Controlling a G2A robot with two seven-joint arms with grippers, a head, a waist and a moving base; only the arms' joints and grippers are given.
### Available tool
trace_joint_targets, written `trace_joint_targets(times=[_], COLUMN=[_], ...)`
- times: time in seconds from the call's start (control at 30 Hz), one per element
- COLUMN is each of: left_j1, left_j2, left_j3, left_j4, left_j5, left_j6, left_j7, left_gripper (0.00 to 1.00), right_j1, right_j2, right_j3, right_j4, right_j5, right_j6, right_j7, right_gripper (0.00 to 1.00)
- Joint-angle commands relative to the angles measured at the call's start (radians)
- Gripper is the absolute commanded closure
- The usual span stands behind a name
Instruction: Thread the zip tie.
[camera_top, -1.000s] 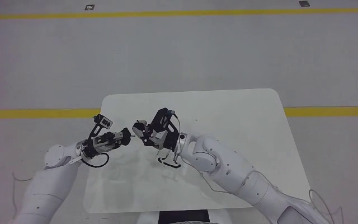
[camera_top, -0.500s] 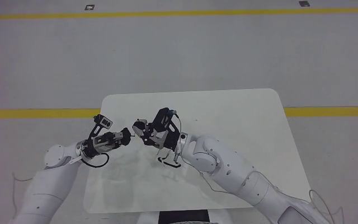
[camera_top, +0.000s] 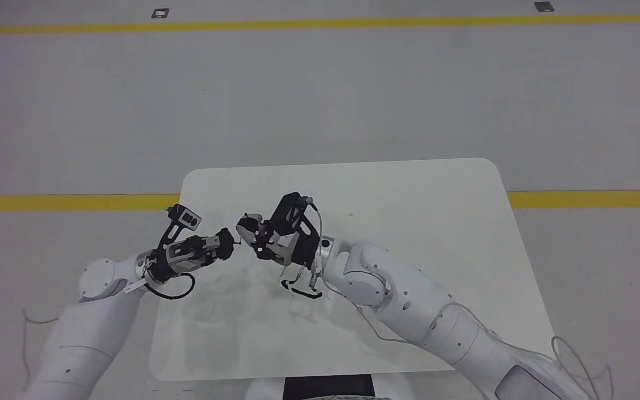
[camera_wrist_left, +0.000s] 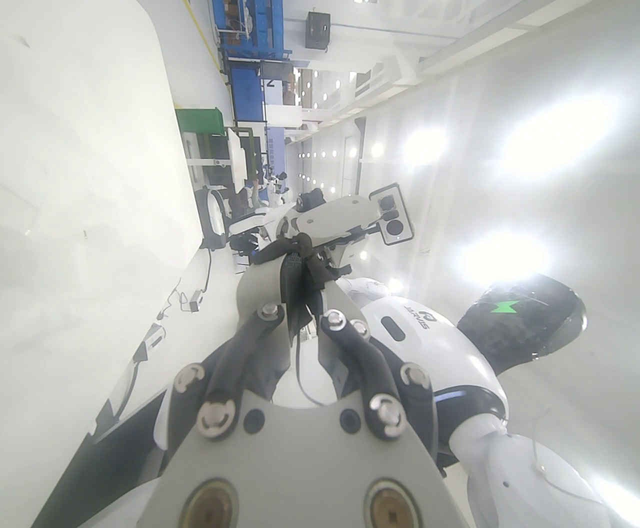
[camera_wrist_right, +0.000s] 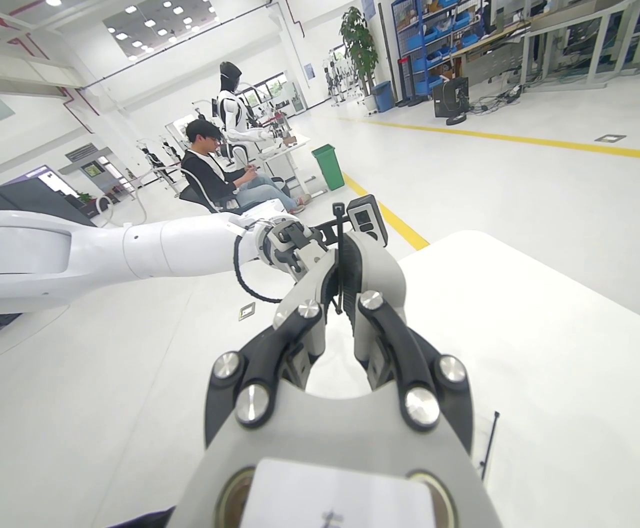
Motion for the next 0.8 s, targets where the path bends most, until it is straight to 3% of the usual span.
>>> trace_joint_targets(times=[0.0, 0.3, 0.77], left_j1=[0.0, 0.0, 0.0], left_j2=[0.0, 0.0, 0.0], left_j3=[0.0, 0.0, 0.0], left_j4=[0.0, 0.0, 0.0], left_j5=[0.0, 0.0, 0.0], left_j6=[0.0, 0.0, 0.0], left_j7=[0.0, 0.0, 0.0], left_gripper=[1.0, 1.0, 1.0], right_j1=[0.0, 0.002, -0.003], right_j2=[0.0, -0.002, -0.002], right_j3=[-0.001, -0.01, -0.033], right_j4=[0.002, 0.008, 0.038], right_j5=[0.001, 0.005, 0.016], right_j6=[0.0, 0.0, 0.0], right_j7=[-0.001, -0.003, -0.087], right_gripper=[1.0, 1.0, 1.0])
